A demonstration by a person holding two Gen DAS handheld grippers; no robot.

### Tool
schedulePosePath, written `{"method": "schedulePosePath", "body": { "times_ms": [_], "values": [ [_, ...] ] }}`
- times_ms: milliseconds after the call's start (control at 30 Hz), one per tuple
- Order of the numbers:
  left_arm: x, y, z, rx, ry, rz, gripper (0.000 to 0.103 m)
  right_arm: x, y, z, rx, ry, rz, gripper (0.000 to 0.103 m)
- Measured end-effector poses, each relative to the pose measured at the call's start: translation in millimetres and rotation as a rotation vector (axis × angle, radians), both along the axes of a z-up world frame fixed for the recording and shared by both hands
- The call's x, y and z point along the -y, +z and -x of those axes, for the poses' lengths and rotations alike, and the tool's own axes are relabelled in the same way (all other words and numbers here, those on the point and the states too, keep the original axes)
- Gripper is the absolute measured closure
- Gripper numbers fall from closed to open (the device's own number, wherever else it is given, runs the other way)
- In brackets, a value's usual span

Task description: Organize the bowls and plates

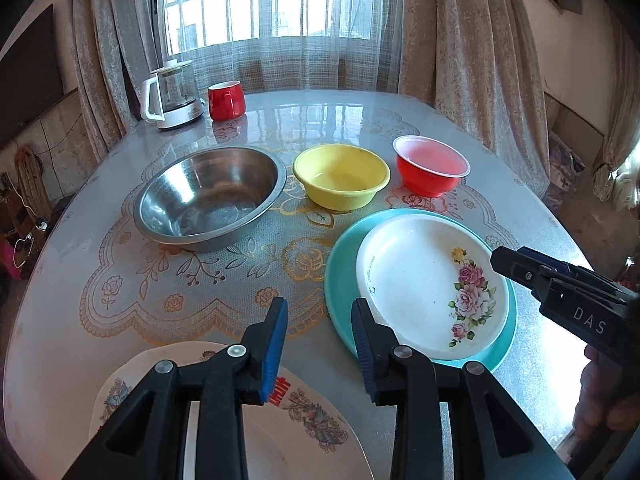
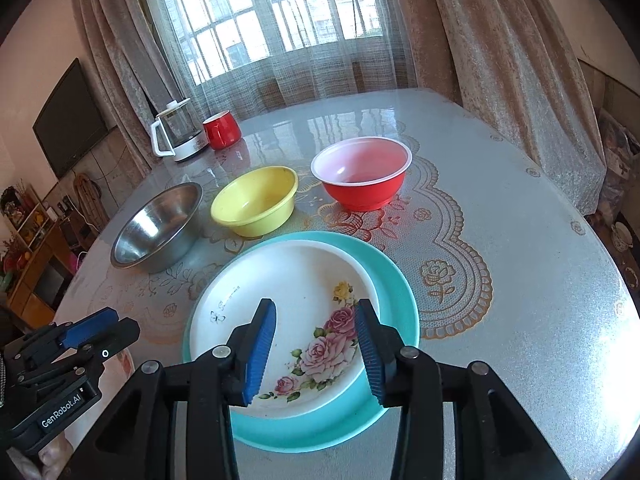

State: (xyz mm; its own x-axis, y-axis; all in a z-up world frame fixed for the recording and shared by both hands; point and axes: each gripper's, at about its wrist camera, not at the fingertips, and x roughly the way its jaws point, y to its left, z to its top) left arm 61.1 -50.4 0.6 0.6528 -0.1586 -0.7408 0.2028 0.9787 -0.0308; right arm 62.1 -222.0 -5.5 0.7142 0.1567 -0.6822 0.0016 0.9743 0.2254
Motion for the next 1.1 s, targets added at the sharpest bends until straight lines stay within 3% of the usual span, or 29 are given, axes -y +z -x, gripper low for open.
{"method": "schedulePosePath", "body": {
  "times_ms": [700,1100],
  "values": [
    [-43.7,-3.9,13.7,-0.008,0.082,0.026,0.067,-67.1,-2.1,10.9,0.006,0.279,-0.109,0.061],
    [-66.9,-4.7,19.2,-0.011,0.131,0.035,0.067,-89.2,-6.8,14.1,-0.026,0.372,-0.149,0.061]
  ]
}}
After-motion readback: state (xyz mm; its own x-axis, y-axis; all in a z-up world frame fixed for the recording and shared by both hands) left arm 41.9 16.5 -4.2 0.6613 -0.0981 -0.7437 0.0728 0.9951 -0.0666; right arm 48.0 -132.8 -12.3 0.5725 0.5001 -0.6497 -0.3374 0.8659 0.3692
